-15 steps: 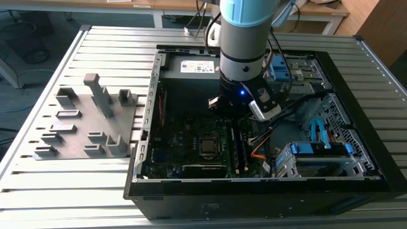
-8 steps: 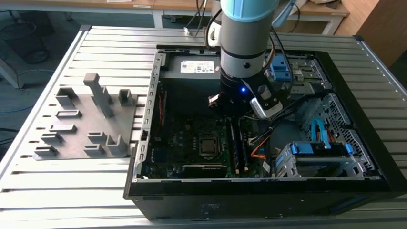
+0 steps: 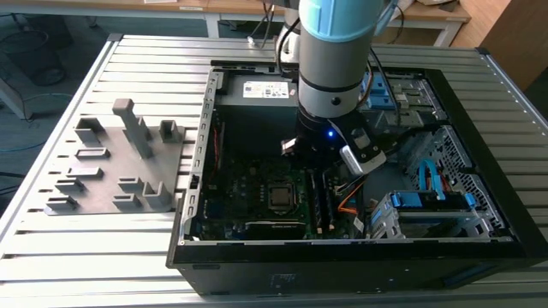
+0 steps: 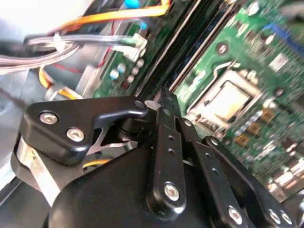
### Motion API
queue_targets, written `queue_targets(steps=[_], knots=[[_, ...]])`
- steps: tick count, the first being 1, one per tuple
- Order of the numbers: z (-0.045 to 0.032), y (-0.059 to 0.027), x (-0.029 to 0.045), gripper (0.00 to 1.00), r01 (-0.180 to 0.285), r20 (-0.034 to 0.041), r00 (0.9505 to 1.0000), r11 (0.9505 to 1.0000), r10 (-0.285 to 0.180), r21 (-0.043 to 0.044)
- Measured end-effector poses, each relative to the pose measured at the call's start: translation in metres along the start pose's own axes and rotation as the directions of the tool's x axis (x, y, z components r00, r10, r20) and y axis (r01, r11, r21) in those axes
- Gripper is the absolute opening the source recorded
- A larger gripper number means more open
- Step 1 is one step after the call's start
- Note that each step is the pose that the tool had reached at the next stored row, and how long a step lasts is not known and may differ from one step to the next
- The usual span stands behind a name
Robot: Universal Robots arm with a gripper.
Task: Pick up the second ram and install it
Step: 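Press down the second ram until it locks into place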
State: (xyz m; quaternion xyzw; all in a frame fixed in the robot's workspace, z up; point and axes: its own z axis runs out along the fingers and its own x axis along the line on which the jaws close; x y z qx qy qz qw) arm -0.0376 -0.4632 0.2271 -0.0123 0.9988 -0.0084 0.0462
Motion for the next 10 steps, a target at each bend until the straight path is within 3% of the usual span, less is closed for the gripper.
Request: queue_targets(steps=[5,10], knots=[[0.0014,-0.0194,0.0006,0.1,0.0,0.0,1.0,1.0,0.0,0.0027],[0.0035,-0.0328,0.0011,0.1,0.001,-0.0007,1.0,0.9999,-0.001,0.0139]])
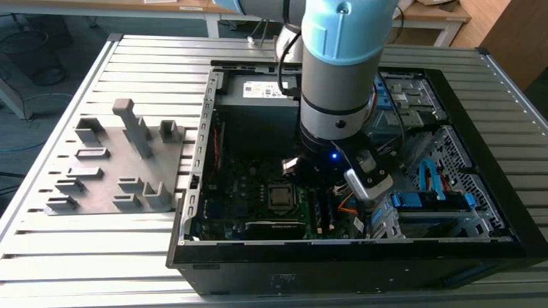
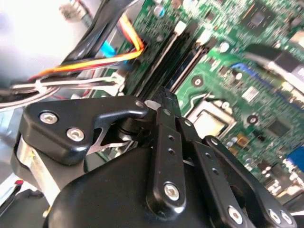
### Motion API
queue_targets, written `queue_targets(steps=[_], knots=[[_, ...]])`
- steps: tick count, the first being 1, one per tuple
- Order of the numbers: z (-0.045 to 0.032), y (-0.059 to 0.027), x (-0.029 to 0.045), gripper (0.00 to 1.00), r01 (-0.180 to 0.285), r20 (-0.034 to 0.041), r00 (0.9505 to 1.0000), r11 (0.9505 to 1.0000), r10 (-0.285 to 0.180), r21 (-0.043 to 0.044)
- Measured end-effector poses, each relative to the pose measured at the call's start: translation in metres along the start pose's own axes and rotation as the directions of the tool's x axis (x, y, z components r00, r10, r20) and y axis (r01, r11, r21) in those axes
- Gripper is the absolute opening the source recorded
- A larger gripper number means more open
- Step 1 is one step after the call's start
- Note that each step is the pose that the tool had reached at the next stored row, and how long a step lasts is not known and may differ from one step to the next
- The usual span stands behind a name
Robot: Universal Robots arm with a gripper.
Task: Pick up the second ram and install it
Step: 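Press down the second ram until it locks into place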
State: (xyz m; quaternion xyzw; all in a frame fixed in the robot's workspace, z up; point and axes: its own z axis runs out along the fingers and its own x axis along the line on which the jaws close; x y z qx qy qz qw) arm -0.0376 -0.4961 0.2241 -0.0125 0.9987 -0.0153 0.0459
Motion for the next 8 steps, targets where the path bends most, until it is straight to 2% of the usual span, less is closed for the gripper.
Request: queue_targets(steps=[3,8], knots=[[0.0025,-0.0049,0.0006,0.1,0.0,-0.0004,1.0,1.0,0.0,0.0048],[0.0083,-0.0079,0.0013,0.1,0.001,-0.0008,1.0,1.0,-0.001,0.0089]])
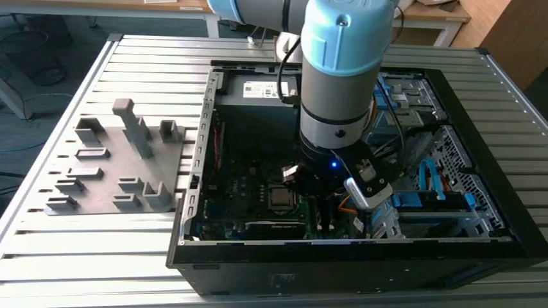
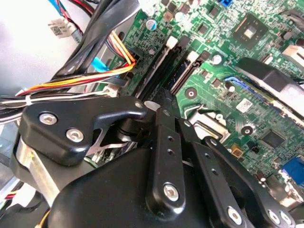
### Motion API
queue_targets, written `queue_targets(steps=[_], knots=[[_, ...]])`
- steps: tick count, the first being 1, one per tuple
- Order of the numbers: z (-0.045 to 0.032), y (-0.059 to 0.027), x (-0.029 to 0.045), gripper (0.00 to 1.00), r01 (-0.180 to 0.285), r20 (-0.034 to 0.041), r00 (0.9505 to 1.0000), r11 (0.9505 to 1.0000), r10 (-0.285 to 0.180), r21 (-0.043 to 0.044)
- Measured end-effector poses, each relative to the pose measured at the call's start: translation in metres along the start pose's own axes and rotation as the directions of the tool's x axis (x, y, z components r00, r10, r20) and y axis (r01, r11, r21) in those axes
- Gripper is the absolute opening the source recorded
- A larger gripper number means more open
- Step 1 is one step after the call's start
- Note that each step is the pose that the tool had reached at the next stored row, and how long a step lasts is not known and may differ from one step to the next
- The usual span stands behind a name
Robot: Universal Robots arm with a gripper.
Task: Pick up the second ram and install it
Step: 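Press down the second ram until it locks into place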
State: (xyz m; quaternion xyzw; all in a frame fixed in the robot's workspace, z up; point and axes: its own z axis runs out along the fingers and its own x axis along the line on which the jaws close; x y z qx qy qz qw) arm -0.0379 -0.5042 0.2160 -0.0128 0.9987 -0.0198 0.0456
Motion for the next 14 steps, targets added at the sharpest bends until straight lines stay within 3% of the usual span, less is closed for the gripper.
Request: queue_targets(steps=[4,9,14], knots=[[0.0005,-0.0006,0.0,0.1,0.0,0.0012,1.0,1.0,0.0,-0.0007],[-0.0153,-0.0009,-0.0014,0.1,0.0,0.0022,1.0,1.0,0.0,-0.0009],[-0.0164,0.0191,-0.0019,0.1,0.0,0.0018,1.0,1.0,0.0,0.0031]])
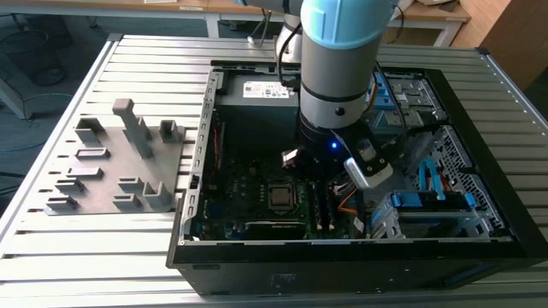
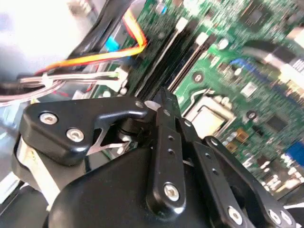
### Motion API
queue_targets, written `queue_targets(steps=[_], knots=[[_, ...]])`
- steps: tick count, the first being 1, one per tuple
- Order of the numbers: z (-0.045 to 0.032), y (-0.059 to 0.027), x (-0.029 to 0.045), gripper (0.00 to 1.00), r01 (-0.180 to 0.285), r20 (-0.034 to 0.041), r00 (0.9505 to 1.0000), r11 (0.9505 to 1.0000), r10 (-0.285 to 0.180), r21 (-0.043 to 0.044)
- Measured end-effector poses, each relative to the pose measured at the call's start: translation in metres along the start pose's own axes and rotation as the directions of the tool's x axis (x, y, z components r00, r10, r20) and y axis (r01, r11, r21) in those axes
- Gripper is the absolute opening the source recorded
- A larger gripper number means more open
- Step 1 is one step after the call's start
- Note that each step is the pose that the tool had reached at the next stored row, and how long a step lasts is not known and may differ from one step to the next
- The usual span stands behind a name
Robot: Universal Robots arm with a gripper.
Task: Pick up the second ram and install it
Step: 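Press down the second ram until it locks into place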
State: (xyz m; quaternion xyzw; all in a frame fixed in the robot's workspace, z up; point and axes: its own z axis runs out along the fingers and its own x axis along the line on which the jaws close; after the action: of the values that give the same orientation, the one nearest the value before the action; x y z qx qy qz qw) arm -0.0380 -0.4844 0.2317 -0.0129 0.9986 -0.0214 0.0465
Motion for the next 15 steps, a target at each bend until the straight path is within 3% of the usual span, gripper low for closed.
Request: queue_targets(steps=[4,7,12,15], knots=[[-0.0002,0.017,-0.0002,0.1,0.0,0.0002,1.0,1.0,0.0,0.0007],[-0.004,0.0176,-0.0006,0.1,0.0,0.0005,1.0,1.0,0.0,0.0021],[-0.0248,0.0168,-0.0025,0.1,0.0,0.001,1.0,1.0,0.0,0.0021],[-0.0254,0.0168,-0.0025,0.1,0.0,0.0012,1.0,1.0,0.0,0.0017]])
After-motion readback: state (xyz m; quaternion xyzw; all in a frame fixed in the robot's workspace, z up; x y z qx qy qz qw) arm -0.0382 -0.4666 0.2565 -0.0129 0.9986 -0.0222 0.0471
